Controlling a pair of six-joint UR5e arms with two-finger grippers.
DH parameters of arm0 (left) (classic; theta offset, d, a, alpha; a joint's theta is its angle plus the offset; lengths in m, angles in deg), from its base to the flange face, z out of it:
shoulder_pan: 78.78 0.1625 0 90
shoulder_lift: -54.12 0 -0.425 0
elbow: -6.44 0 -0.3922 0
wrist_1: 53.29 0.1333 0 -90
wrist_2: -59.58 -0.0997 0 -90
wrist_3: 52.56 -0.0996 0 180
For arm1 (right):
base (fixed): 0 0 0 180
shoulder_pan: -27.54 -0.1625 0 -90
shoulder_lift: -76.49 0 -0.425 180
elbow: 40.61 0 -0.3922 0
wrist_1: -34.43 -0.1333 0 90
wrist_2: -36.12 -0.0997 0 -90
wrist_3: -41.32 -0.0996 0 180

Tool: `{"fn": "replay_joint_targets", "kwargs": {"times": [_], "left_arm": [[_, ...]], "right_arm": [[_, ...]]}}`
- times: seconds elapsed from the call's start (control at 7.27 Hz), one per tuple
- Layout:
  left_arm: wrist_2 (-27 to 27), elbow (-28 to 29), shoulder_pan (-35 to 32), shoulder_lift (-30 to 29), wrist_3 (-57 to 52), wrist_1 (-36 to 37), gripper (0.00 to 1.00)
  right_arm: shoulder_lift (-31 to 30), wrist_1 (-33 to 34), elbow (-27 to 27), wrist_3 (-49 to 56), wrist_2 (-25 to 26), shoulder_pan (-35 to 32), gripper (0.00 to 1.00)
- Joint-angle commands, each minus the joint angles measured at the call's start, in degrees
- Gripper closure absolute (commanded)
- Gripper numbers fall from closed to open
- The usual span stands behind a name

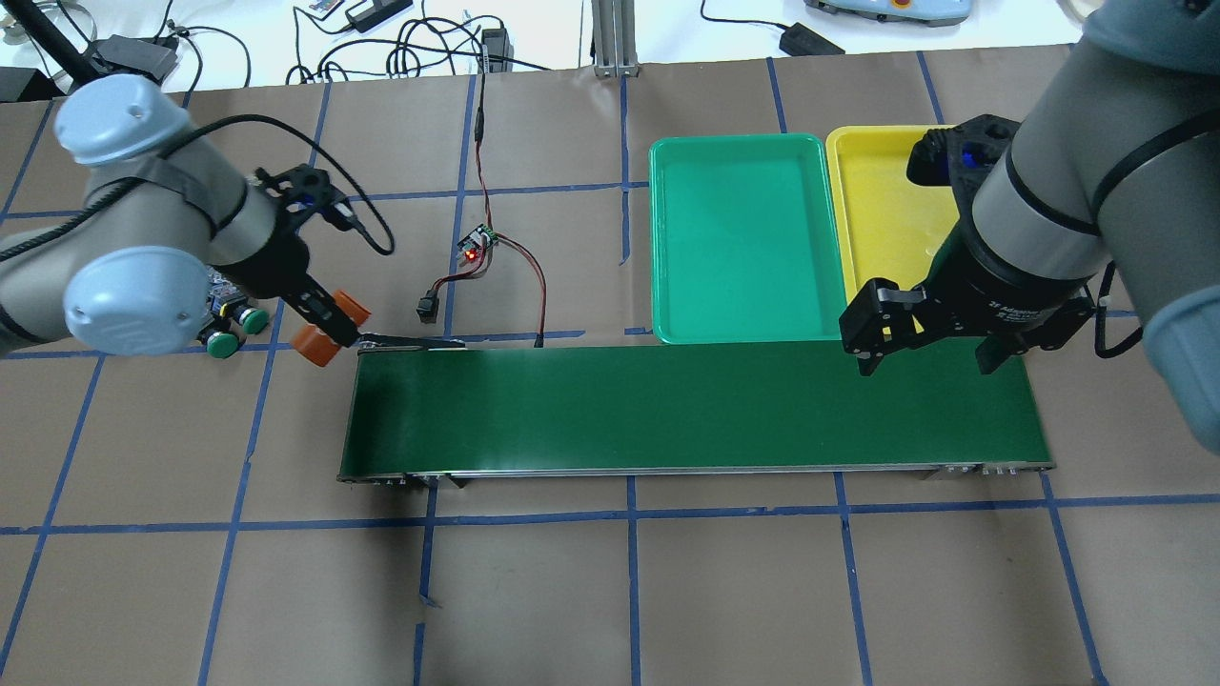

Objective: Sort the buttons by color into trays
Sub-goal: 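Carry the orange cylinder with the left gripper onto the green belt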

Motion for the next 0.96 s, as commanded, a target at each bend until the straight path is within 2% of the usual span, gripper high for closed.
{"fn": "replay_joint_targets", "kwargs": {"times": [0.0, 0.41, 0.55, 0.69, 0.82], "left_arm": [[-7.0, -4.6, -8.2, 3.6, -8.8, 1.0, 1.0], [-5.1, -9.0, -9.1, 3.7, -11.9, 3.5, 1.0], [-3.0, -11.0, -8.8, 2.8, -11.9, 9.4, 0.8], [-2.3, -12.5, -9.0, 2.7, -10.6, 11.9, 0.23], [1.2, -13.7, -8.8, 3.9, -9.1, 12.3, 0.0]], "right_arm": [[-0.1, 0.0, 0.0, 0.0, 0.0, 0.0, 0.0], [0.1, 0.0, 0.1, 0.1, 0.1, 0.0, 0.0], [0.1, 0.0, 0.0, 0.1, 0.1, 0.0, 0.0], [0.2, 0.0, 0.1, 0.1, 0.0, 0.0, 0.0], [0.3, 0.0, 0.0, 0.1, 0.1, 0.0, 0.0]]}}
